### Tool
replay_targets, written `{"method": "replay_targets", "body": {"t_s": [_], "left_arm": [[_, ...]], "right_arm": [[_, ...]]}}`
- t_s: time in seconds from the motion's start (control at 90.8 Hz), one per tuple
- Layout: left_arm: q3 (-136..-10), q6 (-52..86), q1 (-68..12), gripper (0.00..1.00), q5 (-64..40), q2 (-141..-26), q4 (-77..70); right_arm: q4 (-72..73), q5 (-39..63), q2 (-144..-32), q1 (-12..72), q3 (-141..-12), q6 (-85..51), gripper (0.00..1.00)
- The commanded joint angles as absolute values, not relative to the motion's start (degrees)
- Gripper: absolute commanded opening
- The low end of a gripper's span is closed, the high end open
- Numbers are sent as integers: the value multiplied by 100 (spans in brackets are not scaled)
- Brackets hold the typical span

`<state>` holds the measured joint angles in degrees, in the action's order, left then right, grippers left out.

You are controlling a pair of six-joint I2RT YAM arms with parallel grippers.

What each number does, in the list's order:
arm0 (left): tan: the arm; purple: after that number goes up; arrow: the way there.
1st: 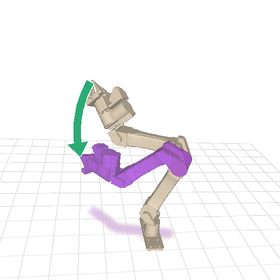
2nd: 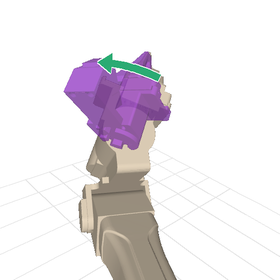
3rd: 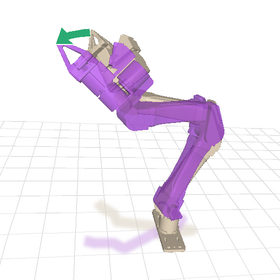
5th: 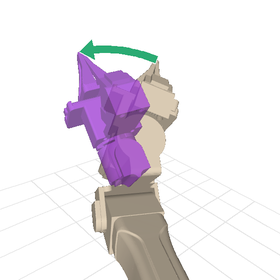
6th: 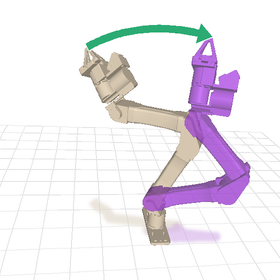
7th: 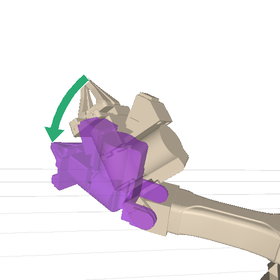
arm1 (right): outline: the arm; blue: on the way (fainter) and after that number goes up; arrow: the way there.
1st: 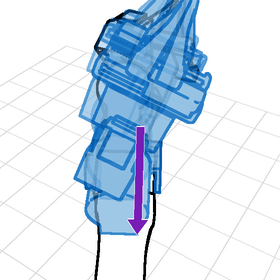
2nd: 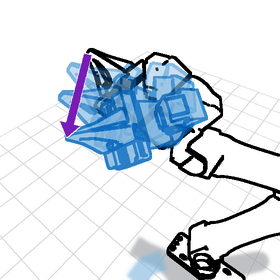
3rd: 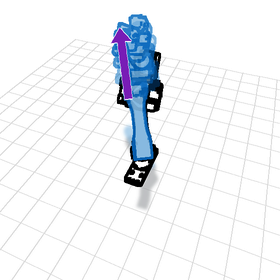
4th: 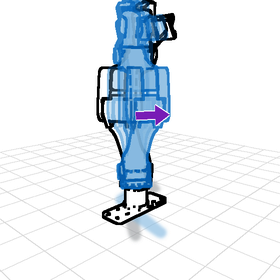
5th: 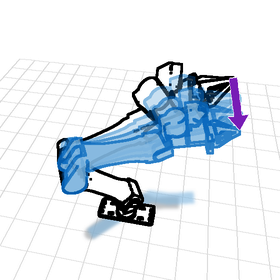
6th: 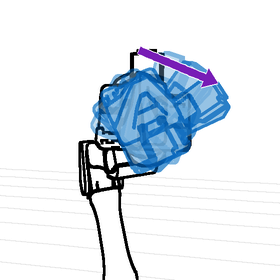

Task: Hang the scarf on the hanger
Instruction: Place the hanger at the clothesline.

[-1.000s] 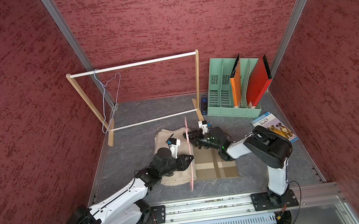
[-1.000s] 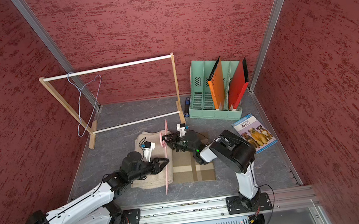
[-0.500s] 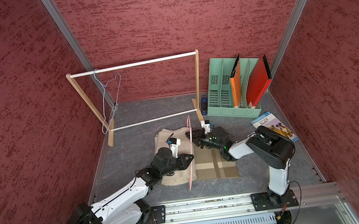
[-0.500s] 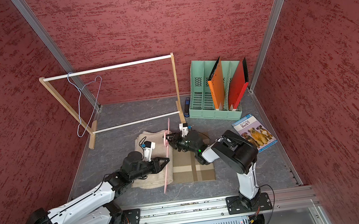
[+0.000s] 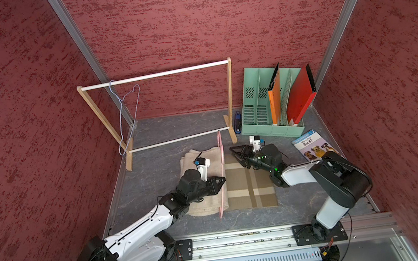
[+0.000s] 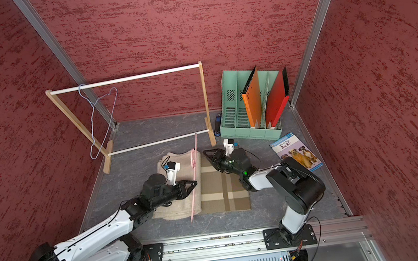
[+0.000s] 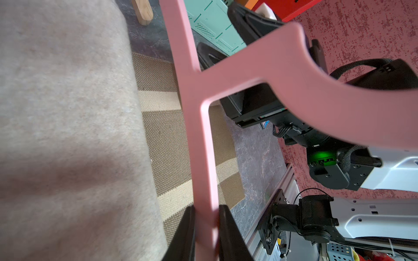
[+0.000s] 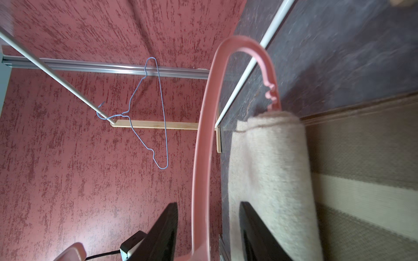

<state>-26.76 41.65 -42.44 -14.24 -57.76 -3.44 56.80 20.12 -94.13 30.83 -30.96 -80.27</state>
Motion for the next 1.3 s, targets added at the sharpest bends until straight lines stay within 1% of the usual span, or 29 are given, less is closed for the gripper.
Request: {"method": "replay_targets", "body": {"t_s": [0.0,0.077,0.209,0.342,0.485,0.672,0.948,1.289], "left_arm": [[-3275,3884,-4240,0,-1413,-5705,-323],[-3654,3860,-4176,0,-1383,-5680,164],[-4244,4111,-3841,0,-1546,-5732,899],[-4749,4134,-3665,0,-1535,-5870,1414],[-5276,4099,-3405,0,-1656,-6029,1694],[-6478,3816,-3158,0,-1712,-6434,2367],[-7963,3769,-3001,0,-1628,-7250,2999],[-8969,3548,-2971,0,-1151,-7868,2958]], "right_arm": [[5195,2048,-9068,2827,-2849,-7709,49],[4801,2093,-8720,2696,-2785,-7521,50],[3855,2038,-8064,2555,-2817,-7073,53],[2887,1919,-7434,2460,-2955,-6629,56],[2453,1970,-6932,2254,-2935,-6517,56],[1535,2041,-6382,2028,-3139,-6136,58],[1042,2077,-5952,1754,-3234,-5986,60],[1046,2292,-5970,1462,-3292,-6003,61]]}}
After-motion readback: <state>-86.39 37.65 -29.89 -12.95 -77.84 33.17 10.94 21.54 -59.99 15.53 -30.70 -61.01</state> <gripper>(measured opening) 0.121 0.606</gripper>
